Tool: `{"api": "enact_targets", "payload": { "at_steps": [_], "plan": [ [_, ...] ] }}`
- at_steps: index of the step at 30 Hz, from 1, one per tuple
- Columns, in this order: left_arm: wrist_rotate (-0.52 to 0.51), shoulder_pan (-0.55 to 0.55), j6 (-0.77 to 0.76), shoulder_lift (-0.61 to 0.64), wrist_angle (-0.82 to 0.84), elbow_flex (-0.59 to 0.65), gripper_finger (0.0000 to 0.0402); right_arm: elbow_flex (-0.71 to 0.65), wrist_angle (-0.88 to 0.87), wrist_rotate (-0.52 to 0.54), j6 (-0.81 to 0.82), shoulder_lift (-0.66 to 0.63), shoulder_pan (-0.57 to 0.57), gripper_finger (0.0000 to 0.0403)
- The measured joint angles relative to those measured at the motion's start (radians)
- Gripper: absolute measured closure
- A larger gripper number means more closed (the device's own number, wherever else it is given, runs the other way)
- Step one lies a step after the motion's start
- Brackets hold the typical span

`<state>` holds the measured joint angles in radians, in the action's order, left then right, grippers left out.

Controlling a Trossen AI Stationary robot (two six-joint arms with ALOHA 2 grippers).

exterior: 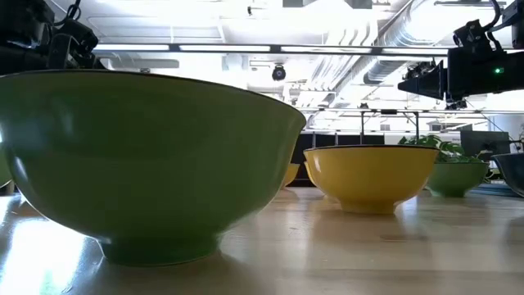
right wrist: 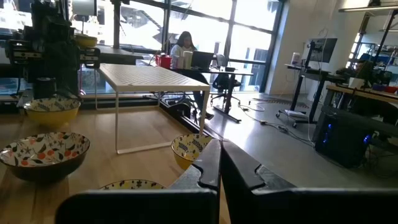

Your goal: Pick & Place Mini bowls

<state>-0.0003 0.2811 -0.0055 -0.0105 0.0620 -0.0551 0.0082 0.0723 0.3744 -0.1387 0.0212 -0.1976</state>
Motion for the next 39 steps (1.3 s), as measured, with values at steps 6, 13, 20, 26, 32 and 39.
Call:
{"api": "enact_targets", "payload": {
  "at_steps": [6,13,20,26,32,39],
  "plan": [
    [0.0,0.0,0.0,0.0,0.0,0.0,0.04,0.0,0.0,0.0,0.0,0.0,0.0,0.0402],
    [0.0,0.0,0.0,0.0,0.0,0.0,0.04,0.0,0.0,0.0,0.0,0.0,0.0,0.0402],
    [0.0,0.0,0.0,0.0,0.0,0.0,0.04,0.0,0.073,-0.095,0.267,0.0,0.002,0.0402],
    [0.0,0.0,0.0,0.0,0.0,0.0,0.04,0.0,0.212,-0.151,0.397,0.015,0.002,0.0402],
    [0.0,0.0,0.0,0.0,0.0,0.0,0.04,0.0,0.434,-0.226,0.397,0.065,0.002,0.0402],
    [-0.001,0.0,0.006,0.0,0.0,0.0,0.04,0.039,0.444,-0.28,0.319,0.196,0.002,0.0402]
  ]
}}
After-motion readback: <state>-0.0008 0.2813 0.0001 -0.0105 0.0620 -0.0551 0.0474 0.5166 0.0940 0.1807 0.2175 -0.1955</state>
